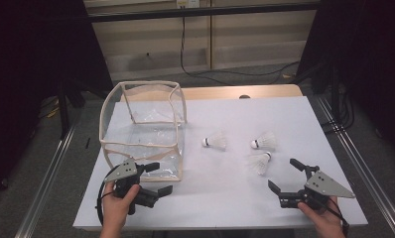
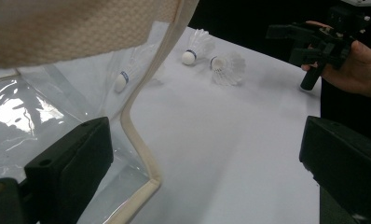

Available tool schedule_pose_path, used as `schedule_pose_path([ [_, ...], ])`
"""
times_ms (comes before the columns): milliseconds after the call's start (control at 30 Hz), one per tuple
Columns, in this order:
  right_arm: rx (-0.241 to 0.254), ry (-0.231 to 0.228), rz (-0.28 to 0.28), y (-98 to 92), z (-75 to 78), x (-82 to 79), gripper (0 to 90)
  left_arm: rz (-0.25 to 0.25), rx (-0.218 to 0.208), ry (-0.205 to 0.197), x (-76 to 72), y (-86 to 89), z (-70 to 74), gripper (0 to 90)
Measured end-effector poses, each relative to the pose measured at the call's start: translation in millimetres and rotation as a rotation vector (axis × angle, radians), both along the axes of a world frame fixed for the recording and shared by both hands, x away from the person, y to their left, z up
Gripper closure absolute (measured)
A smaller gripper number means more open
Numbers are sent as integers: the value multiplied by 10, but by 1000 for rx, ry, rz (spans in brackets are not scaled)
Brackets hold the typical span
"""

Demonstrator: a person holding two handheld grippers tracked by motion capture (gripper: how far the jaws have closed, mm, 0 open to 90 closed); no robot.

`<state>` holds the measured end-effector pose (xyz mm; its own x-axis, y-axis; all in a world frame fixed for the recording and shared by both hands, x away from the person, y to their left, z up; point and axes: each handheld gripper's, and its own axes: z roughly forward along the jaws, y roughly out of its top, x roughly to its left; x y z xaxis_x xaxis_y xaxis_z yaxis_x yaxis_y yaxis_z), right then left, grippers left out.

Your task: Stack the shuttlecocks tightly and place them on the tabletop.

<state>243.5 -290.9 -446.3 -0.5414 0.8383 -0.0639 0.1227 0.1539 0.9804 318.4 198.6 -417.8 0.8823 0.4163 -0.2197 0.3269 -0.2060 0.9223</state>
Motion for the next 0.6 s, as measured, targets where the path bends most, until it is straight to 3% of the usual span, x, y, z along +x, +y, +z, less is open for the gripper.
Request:
schedule_pose_path([
  [600, -5, 16, 4, 19, 7, 28, 11, 3, -9, -10, -3, 71, -57, 16],
])
